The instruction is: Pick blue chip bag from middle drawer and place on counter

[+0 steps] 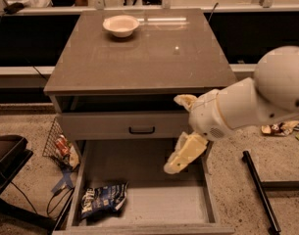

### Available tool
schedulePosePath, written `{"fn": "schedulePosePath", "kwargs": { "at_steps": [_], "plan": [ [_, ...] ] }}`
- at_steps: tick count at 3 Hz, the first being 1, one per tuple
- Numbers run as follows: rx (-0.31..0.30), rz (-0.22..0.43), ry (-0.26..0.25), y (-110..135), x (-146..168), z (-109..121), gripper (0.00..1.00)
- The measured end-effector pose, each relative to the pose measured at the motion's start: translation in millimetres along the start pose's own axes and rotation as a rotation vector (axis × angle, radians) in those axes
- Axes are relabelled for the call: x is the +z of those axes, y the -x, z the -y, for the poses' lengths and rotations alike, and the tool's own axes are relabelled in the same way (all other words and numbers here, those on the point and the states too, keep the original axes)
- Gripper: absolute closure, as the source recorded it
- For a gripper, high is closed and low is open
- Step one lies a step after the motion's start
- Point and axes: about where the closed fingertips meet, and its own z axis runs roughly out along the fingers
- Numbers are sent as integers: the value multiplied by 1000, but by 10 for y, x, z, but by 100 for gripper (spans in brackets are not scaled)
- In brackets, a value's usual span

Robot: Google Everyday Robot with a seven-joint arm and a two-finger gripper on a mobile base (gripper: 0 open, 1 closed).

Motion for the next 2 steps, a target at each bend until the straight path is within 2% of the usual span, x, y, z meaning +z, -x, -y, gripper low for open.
{"fn": "schedulePosePath", "kwargs": {
  "at_steps": [1, 2],
  "plan": [
    [-15, 53, -68, 150, 121, 151, 0],
    [-13, 52, -71, 146, 135, 158, 0]
  ]
}}
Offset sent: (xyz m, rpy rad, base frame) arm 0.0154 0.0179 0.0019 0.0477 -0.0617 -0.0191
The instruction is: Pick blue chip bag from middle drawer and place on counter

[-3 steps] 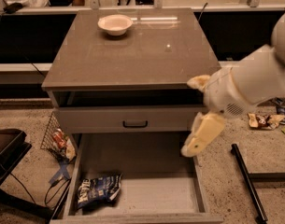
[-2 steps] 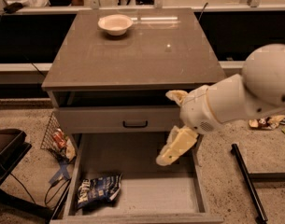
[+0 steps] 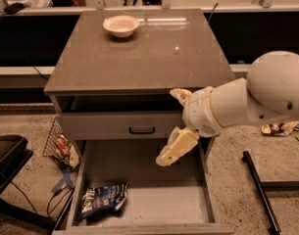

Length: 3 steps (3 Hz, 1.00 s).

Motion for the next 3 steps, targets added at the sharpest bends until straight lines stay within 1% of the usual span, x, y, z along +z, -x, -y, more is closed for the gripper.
{"fn": "schedulePosePath", "kwargs": {
  "at_steps": [1, 2, 3],
  "plan": [
    [14, 3, -10, 1, 420, -33, 0],
    [33, -34, 104, -258, 1700, -601, 0],
    [-16, -107, 112, -576, 2354, -800, 0]
  ]
}}
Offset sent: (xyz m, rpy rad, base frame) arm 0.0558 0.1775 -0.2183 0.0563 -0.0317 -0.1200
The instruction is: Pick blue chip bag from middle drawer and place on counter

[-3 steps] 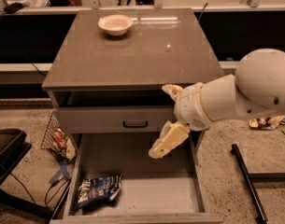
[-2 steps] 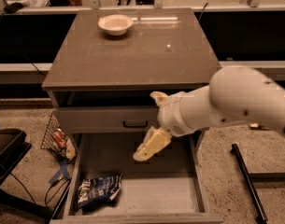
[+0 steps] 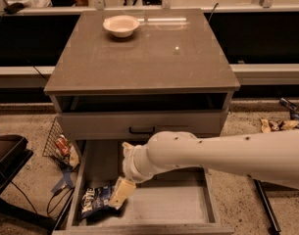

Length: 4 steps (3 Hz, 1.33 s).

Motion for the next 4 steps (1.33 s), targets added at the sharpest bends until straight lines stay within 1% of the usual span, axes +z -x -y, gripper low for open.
{"fn": "schedulePosePath", "kwargs": {
  "at_steps": [1, 2, 3, 4],
  "plan": [
    [9, -30, 17, -336, 590, -192, 0],
    [-2, 9, -33, -216, 715, -83, 0],
    [-1, 9, -32, -259, 788, -85, 0],
    [-19, -11, -21, -397, 1115, -18, 0]
  ]
}}
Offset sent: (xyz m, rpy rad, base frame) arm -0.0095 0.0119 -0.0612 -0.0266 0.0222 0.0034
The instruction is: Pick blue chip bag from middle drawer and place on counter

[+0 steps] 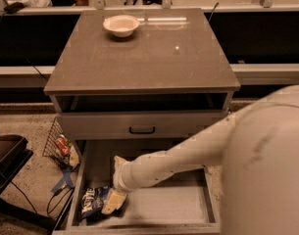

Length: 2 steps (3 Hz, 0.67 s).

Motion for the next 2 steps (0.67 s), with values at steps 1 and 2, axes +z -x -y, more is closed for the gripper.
{"fn": "schedulePosePath", "kwargs": {
  "at_steps": [1, 2],
  "plan": [
    [-11, -5, 19, -242, 464, 82, 0],
    [-1, -1, 43, -396, 740, 88, 0]
  ]
}}
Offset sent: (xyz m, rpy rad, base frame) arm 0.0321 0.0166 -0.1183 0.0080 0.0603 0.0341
